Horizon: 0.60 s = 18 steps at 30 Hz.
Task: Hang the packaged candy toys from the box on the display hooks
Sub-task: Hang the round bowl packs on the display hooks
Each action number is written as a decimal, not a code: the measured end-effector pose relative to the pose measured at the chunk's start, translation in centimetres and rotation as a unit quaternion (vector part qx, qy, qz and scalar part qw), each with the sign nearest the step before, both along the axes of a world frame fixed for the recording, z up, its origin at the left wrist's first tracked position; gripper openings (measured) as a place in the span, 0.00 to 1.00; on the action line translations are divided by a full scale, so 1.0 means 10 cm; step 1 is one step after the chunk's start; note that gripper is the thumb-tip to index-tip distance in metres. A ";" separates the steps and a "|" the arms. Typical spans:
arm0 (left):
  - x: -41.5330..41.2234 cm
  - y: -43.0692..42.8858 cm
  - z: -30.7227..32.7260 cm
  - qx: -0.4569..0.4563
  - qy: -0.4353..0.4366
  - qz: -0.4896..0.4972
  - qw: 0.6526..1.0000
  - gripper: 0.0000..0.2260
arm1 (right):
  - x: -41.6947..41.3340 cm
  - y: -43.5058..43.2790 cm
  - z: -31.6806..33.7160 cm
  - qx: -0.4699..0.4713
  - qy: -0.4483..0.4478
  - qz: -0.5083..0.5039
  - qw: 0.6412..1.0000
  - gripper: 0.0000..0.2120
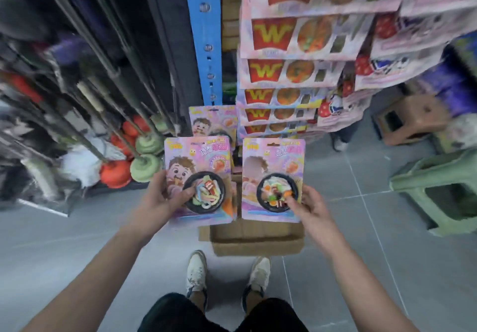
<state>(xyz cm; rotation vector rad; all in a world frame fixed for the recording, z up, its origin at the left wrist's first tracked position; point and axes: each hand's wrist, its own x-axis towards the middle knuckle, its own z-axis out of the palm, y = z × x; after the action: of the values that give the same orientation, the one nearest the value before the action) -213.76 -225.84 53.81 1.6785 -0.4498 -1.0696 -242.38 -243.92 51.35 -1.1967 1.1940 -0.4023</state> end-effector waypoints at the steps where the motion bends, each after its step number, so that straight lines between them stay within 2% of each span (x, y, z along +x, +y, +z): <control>1: 0.01 0.06 0.14 -0.014 -0.007 0.000 1.000 0.23 | 0.02 0.04 0.16 -0.007 -0.008 0.006 1.000 0.17; 2: 0.02 0.11 0.26 -0.025 -0.014 -0.005 1.000 0.22 | 0.05 0.08 0.31 -0.015 -0.016 0.010 1.000 0.18; 5: 0.09 0.22 0.54 -0.049 -0.029 -0.015 0.998 0.22 | 0.14 0.11 0.62 -0.048 -0.037 0.017 0.998 0.13; 8: 0.20 0.25 0.70 -0.079 -0.039 0.000 0.996 0.26 | 0.27 0.12 0.83 -0.068 -0.046 0.044 0.996 0.15; 13: 0.42 0.30 0.90 -0.101 -0.051 -0.004 0.994 0.27 | 0.54 0.15 1.04 -0.093 -0.046 0.063 0.993 0.18; 18: 0.66 0.33 0.92 -0.111 -0.046 0.006 0.993 0.19 | 0.84 0.19 1.01 -0.082 -0.041 0.066 0.994 0.27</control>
<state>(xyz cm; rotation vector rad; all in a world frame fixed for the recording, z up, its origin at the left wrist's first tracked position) -207.12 -222.57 63.00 1.5340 -0.5955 -0.9013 -234.00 -242.02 61.48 -1.3787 1.0206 -0.4521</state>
